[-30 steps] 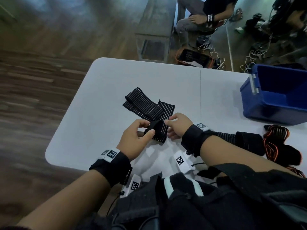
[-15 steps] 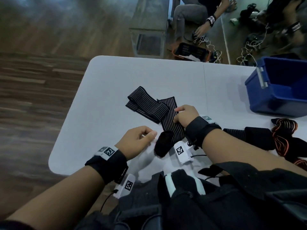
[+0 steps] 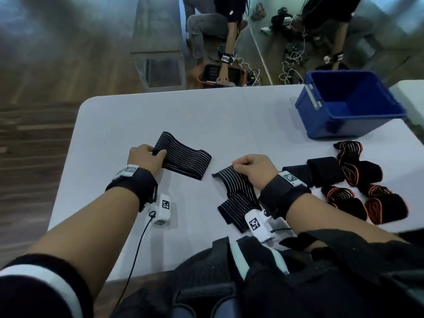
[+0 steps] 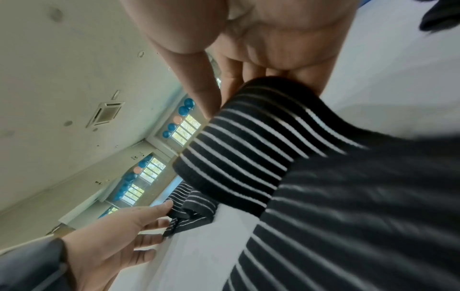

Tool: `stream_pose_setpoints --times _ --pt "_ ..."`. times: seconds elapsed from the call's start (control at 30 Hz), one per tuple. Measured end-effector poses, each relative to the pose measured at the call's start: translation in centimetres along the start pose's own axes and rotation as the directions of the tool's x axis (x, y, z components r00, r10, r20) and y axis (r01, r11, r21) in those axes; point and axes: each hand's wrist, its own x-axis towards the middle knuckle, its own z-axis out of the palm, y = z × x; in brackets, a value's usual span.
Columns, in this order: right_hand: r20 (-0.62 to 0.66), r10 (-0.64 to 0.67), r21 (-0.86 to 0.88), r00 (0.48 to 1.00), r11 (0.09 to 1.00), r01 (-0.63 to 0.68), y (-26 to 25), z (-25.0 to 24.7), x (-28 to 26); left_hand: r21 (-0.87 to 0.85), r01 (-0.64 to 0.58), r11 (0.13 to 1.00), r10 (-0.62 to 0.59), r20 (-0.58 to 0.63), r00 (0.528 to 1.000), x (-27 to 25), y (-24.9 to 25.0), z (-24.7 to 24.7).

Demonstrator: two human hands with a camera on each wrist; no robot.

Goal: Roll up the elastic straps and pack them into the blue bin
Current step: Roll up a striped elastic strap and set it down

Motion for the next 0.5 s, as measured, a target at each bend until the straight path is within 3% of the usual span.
stream_pose_setpoints --times 0.2,0.27,0.4,0.43,0.5 --pt "0.009 -0.036 -0.017 0.999 0.999 0.036 0.7 -0.8 -0.9 -0.080 -0.276 0.958 0.259 -0.171 0.950 -1.7 2.0 -0.6" --pt "0.019 -0.043 0.003 0.999 0.999 0.043 0.5 -0.8 -1.3 -0.095 -0.401 0.911 0.391 -0.113 0.914 -3.3 2.2 -0.3" --pt "-0.010 -0.061 0.030 0.998 0.998 0.061 0.3 -0.7 -1.7 -0.040 -0.655 0.755 0.655 0.110 0.748 -6.6 1.5 1.0" --pt "-0.023 -0.063 0.022 0.998 0.998 0.063 0.4 -0.8 -1.8 -0.049 -0.653 0.756 0.651 0.163 0.741 -7.2 1.2 1.3" --pt "-0.036 -0.065 0.017 0.997 0.998 0.065 0.4 -0.8 -1.9 -0.112 -0.570 0.814 0.580 0.219 0.785 -8.1 0.8 1.6"
